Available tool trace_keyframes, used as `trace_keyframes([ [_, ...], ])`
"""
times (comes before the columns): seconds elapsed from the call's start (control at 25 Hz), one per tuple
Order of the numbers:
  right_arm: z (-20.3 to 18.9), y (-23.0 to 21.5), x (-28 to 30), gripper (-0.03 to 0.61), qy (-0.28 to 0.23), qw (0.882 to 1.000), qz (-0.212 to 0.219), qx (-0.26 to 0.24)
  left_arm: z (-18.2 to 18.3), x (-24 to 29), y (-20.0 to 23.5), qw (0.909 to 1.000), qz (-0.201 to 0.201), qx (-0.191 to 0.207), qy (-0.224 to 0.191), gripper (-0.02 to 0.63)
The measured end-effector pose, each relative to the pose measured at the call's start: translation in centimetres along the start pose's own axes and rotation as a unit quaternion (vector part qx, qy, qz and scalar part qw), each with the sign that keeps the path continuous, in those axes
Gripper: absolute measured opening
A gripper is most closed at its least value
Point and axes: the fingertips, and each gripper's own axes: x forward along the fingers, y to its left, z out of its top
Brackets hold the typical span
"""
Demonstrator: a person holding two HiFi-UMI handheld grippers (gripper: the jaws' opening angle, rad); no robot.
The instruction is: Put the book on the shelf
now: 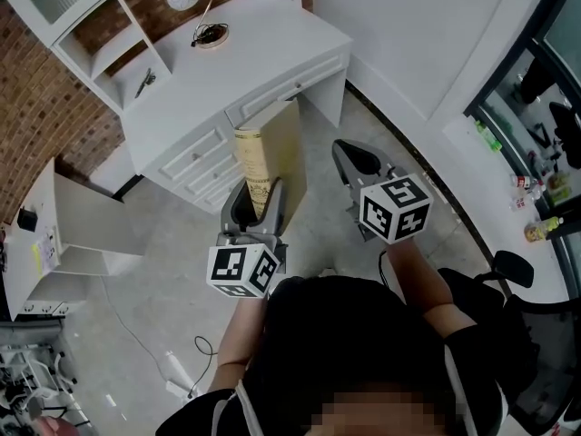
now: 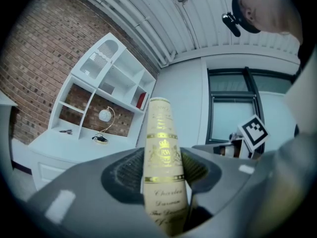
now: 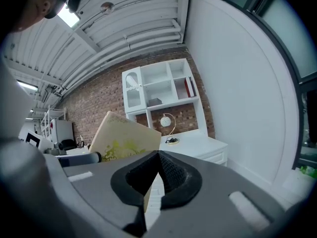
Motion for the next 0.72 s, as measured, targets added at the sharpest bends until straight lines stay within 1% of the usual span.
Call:
trace_keyframes([
  [0.32,-0.2,-2.1,-0.2,-0.005,0.006,1.000,-0.007,-0.009,-0.8,2.0,-1.1,1.0000,-0.008,-0.003,-0.001,0.207],
  [0.48,-0.2,-3.8,0.0,-0.005,0.005,1.000,-0.012,0.000,-1.2,3.5,-1.7,0.9999,-0.012,-0.002,0.003,0.207],
  [0.72,0.0,-5.3,2.3,-0.005,0.009,1.000,-0.013,0.007,-1.0,6.3,-0.7,0.9998,-0.014,-0.002,0.011,0.207],
])
